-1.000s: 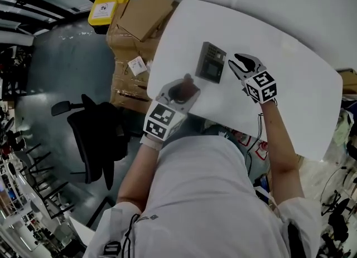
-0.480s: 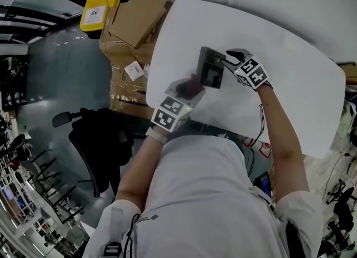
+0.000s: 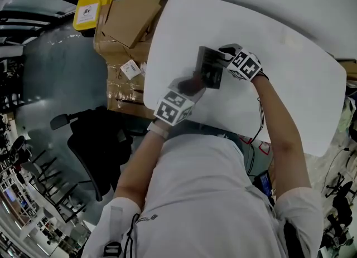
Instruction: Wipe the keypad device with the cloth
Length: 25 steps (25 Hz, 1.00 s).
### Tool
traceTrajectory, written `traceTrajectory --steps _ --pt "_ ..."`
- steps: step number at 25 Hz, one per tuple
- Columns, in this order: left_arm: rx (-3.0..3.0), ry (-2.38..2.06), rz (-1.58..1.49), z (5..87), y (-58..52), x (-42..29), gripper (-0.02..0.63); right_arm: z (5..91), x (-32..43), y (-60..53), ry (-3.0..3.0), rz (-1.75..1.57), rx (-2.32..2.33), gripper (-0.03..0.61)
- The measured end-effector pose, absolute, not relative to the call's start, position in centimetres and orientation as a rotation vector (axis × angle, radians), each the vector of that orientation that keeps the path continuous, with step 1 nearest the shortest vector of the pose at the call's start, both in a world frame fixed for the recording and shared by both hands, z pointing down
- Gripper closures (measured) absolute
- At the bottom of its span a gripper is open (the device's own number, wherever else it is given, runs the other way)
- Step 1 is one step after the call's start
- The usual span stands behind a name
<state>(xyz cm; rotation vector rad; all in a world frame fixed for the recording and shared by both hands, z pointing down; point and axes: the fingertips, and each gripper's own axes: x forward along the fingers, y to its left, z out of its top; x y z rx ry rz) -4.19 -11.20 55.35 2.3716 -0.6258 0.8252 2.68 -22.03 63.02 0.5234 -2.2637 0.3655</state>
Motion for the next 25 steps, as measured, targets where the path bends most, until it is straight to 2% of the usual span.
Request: traceTrajectory --steps 12,19,25 --pt "2.410 -0.654 0.931 56.7 -12.0 -4.1 0.445 63.0 3.1 -21.9 -2.298 0.495 0.610 0.451" --pt "2.453 -0.782 1.116 57.3 -12.9 -5.9 0.445 63.1 4.0 -19.3 -2.259 0.614 0.778 0.453" --pt "2.457 -0.833 1.140 57.7 -12.9 -6.7 0.445 63.1 4.8 -16.4 -2.232 0.735 0.906 0.465"
